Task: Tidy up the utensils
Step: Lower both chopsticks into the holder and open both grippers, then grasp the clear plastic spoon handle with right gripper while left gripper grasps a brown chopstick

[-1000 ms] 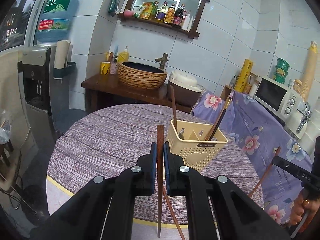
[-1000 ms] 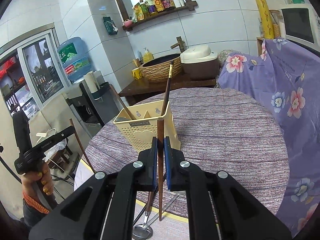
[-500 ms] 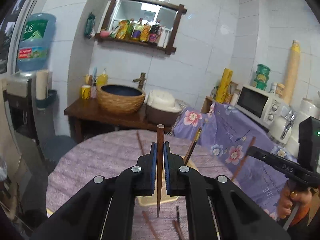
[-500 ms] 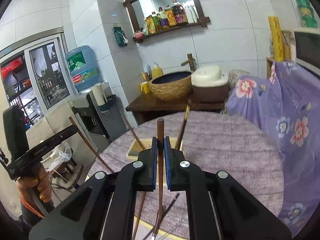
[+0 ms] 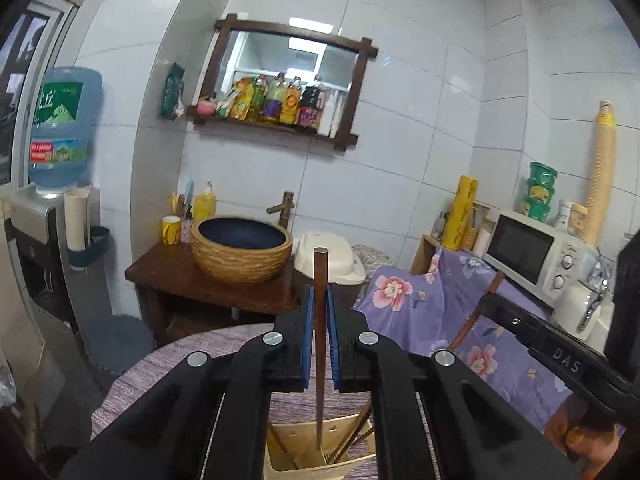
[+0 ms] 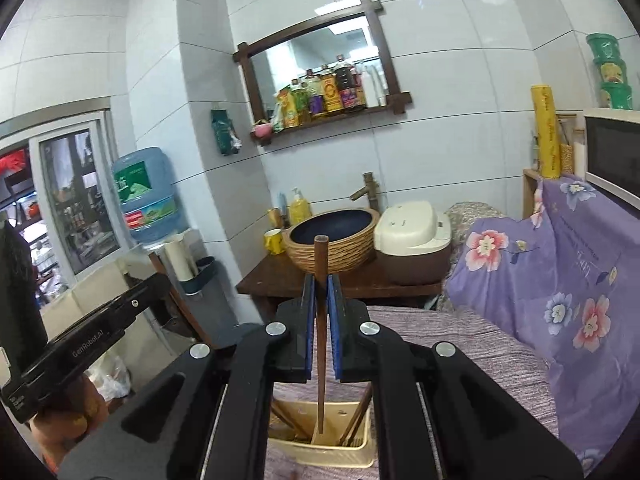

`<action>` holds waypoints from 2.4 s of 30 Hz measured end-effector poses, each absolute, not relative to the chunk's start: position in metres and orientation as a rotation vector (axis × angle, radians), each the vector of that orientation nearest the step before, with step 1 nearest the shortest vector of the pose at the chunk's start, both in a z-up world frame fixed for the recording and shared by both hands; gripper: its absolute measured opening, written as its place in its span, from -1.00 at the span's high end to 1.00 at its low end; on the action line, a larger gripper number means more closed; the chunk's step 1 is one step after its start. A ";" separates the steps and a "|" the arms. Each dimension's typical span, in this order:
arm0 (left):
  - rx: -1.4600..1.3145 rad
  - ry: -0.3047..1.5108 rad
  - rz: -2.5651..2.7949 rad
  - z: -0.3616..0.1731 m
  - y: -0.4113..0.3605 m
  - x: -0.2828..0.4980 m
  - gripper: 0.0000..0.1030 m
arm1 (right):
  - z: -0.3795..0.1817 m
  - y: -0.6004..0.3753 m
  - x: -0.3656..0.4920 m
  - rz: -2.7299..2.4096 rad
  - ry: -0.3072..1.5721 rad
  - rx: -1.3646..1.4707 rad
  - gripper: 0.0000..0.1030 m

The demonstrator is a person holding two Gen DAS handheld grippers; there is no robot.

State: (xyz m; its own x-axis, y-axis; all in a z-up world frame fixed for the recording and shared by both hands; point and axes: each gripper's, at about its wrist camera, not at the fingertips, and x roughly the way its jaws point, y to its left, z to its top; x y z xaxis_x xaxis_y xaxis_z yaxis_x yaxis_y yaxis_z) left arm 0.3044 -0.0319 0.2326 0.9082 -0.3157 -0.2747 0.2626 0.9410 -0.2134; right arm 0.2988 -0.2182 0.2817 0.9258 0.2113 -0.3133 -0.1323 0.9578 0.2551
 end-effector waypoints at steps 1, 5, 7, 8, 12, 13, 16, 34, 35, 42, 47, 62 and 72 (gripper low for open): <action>-0.176 0.328 -0.296 0.224 -0.033 0.309 0.85 | 0.272 -0.217 0.303 0.169 0.359 0.231 0.85; -0.186 0.406 -0.284 0.180 -0.035 0.324 0.85 | 0.234 -0.215 0.312 0.151 0.412 0.225 0.85; -0.187 0.429 -0.276 0.165 -0.034 0.328 0.85 | 0.213 -0.214 0.316 0.152 0.448 0.231 0.85; -0.187 0.443 -0.275 0.157 -0.034 0.329 0.85 | 0.206 -0.214 0.317 0.152 0.459 0.233 0.85; -0.188 0.500 -0.268 0.129 -0.035 0.336 0.85 | 0.179 -0.213 0.323 0.156 0.512 0.240 0.85; -0.184 0.509 -0.264 0.124 -0.035 0.337 0.85 | 0.174 -0.213 0.324 0.153 0.519 0.241 0.85; -0.180 0.542 -0.266 0.111 -0.036 0.340 0.85 | 0.164 -0.217 0.326 0.139 0.525 0.258 0.85; -0.145 0.486 -0.274 0.096 -0.022 0.285 -0.45 | 0.150 -0.217 0.279 0.097 0.452 0.175 -0.25; -0.136 0.504 -0.278 0.090 -0.021 0.281 -0.50 | 0.146 -0.214 0.275 0.097 0.457 0.153 -0.27; -0.089 0.662 -0.265 0.032 -0.013 0.262 -0.54 | 0.095 -0.200 0.243 0.067 0.531 0.056 -0.58; -0.079 0.742 -0.251 0.000 -0.007 0.249 -0.54 | 0.054 -0.199 0.235 0.112 0.660 0.104 -0.58; -0.111 0.849 -0.213 -0.049 -0.007 0.224 -0.54 | -0.021 -0.198 0.202 -0.026 0.859 0.115 -0.46; -0.126 0.849 -0.223 -0.051 -0.010 0.220 -0.54 | -0.044 -0.196 0.210 -0.077 0.953 0.133 -0.18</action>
